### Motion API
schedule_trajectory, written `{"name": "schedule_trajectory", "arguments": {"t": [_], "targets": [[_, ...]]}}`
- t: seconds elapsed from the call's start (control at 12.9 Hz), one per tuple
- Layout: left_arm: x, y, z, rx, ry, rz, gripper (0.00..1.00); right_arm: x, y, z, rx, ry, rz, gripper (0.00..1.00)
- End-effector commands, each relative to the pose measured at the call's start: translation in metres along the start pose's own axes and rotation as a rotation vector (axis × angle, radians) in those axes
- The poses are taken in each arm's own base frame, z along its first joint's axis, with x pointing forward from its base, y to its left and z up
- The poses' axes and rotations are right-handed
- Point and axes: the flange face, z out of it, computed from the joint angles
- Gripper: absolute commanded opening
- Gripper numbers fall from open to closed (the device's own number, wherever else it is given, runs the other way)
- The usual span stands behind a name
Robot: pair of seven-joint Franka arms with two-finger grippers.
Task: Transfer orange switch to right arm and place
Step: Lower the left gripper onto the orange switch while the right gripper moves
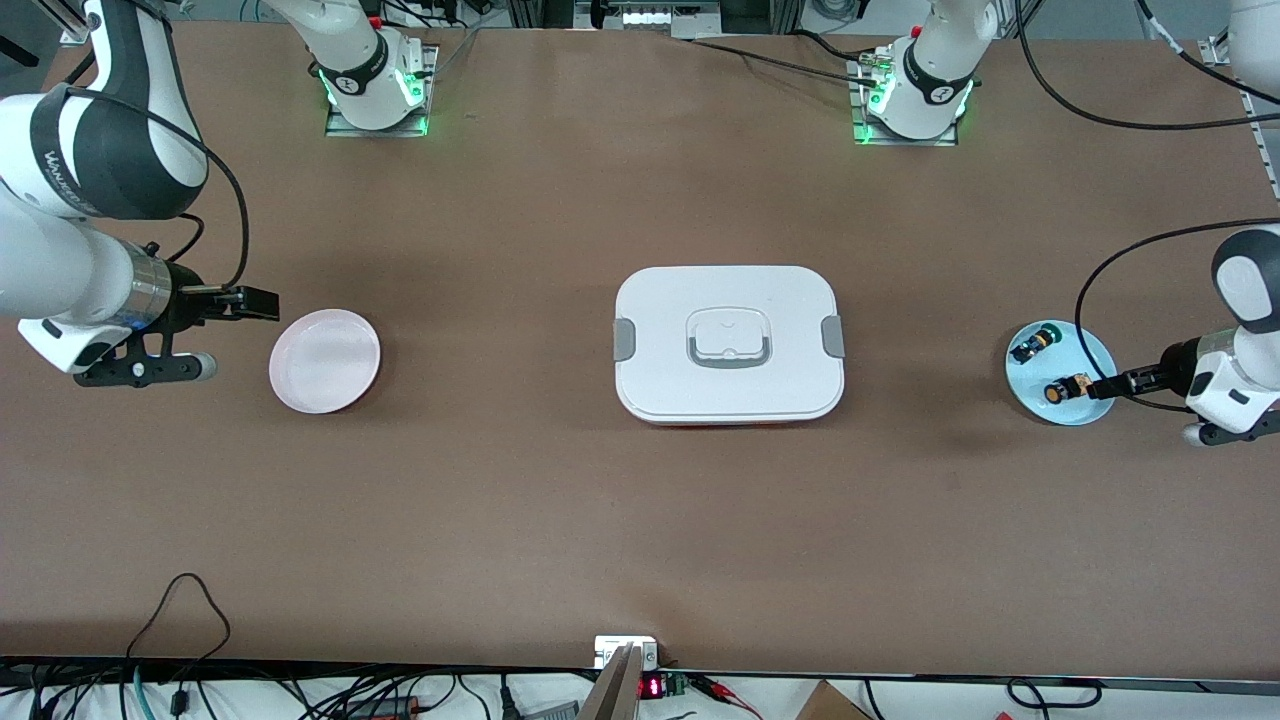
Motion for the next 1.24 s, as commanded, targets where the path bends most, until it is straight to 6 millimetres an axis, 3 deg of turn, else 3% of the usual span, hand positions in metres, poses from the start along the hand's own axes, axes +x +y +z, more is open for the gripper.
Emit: {"name": "schedule_trajectory", "arguments": {"t": [0.0,0.54,0.93,1.16], "targets": [[0.008,-0.019,0.027,-0.041,0.002,0.000,1.00,-0.002,-0.004,-0.012,0.007,0.003,0.004,1.00],[0.009,-0.024,0.075,-0.079,-0.033,-0.036,1.00,-0.004,-0.011,-0.021,0.008,0.006,-0.010,1.00],[0.004,-0.028,0.096,-0.084,-0.063,-0.044,0.99,-0.008,-0.018,-0.029,0.066,0.009,-0.012,1.00],[0.004,-0.030,0.100,-0.085,-0.069,-0.046,0.98,-0.020,-0.045,-0.049,0.076,-0.042,-0.058,1.00]]}}
